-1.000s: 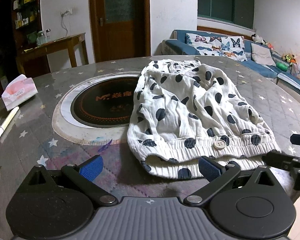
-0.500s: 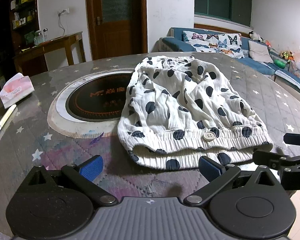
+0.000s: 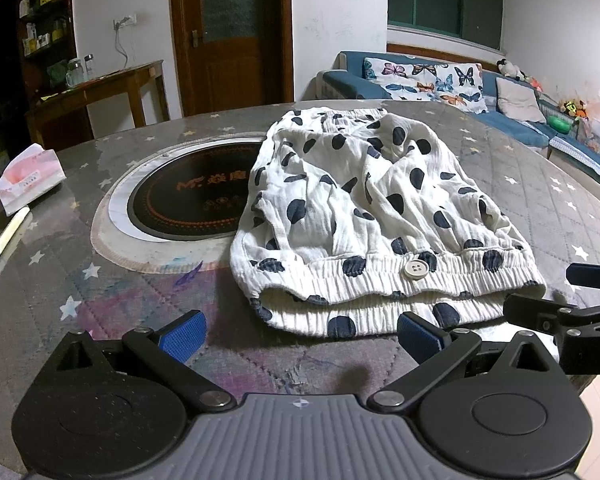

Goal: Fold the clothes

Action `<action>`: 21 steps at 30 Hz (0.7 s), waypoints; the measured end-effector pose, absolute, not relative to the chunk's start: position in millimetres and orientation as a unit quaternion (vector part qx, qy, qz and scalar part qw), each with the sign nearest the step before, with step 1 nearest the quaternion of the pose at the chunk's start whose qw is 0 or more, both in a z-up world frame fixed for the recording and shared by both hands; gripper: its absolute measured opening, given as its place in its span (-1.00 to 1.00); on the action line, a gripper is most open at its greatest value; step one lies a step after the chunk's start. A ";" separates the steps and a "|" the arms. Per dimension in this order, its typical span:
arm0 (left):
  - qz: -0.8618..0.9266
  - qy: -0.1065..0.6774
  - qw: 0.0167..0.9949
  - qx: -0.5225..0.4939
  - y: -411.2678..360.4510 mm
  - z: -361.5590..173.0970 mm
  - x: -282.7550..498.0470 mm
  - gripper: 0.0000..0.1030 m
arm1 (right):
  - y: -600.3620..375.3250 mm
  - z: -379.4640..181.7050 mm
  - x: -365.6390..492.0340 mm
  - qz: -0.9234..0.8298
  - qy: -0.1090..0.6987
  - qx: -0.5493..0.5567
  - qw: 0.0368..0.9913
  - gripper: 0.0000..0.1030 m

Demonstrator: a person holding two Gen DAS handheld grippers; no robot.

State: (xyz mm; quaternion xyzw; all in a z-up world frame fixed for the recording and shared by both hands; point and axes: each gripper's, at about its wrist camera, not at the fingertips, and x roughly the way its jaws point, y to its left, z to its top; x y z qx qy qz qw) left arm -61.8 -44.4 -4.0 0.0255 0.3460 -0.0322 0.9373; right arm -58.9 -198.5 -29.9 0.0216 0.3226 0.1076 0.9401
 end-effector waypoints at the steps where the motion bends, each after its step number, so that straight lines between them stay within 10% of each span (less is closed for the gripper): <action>1: -0.032 0.346 0.937 0.025 -44.3 -4.1 -61.2 1.00 | -198.5 -30.2 -58.3 0.107 0.323 0.022 0.940 1.00; 21: -0.038 0.347 0.937 0.027 -43.6 -0.3 -44.0 1.00 | -196.5 -26.9 -41.2 0.117 0.318 0.033 0.940 1.00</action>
